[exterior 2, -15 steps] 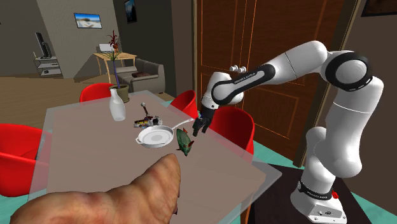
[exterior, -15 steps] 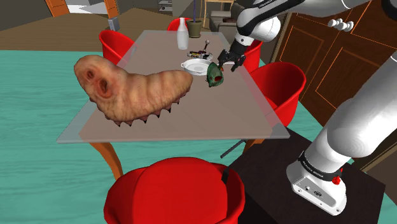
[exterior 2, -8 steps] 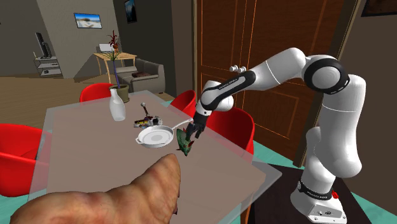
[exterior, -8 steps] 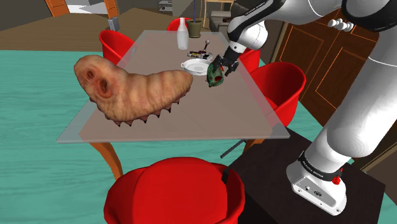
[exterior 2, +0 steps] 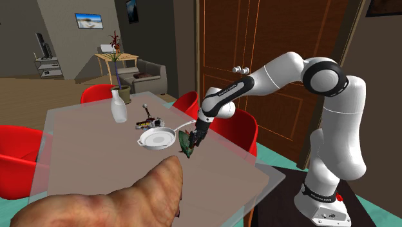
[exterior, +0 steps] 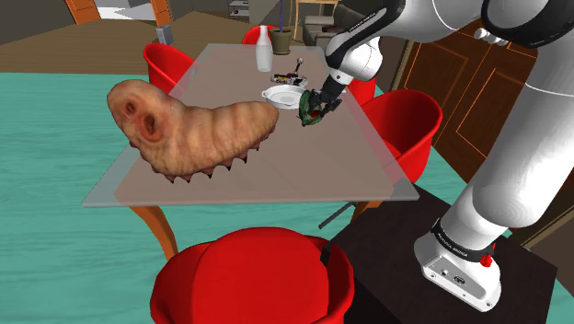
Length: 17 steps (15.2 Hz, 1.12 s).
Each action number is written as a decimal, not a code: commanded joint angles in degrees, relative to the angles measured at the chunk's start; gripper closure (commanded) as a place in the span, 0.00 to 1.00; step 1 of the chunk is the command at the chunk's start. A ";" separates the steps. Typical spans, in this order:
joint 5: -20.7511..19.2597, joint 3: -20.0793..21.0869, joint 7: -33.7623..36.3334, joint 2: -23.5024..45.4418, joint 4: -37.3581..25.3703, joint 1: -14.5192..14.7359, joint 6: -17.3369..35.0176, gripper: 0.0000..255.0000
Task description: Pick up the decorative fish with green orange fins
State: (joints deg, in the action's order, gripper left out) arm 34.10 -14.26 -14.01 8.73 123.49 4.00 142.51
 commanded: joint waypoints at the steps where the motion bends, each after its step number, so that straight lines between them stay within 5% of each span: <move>1: 0.05 0.01 -0.04 0.07 -0.01 -0.01 0.06 1.00; 8: 0.06 0.00 -0.10 -0.09 0.23 -0.01 0.14 1.00; 17: -4.89 -0.92 4.82 -4.16 -1.78 0.31 -4.91 1.00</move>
State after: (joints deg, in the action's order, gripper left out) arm 29.85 -15.04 -9.72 5.27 121.82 4.33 138.29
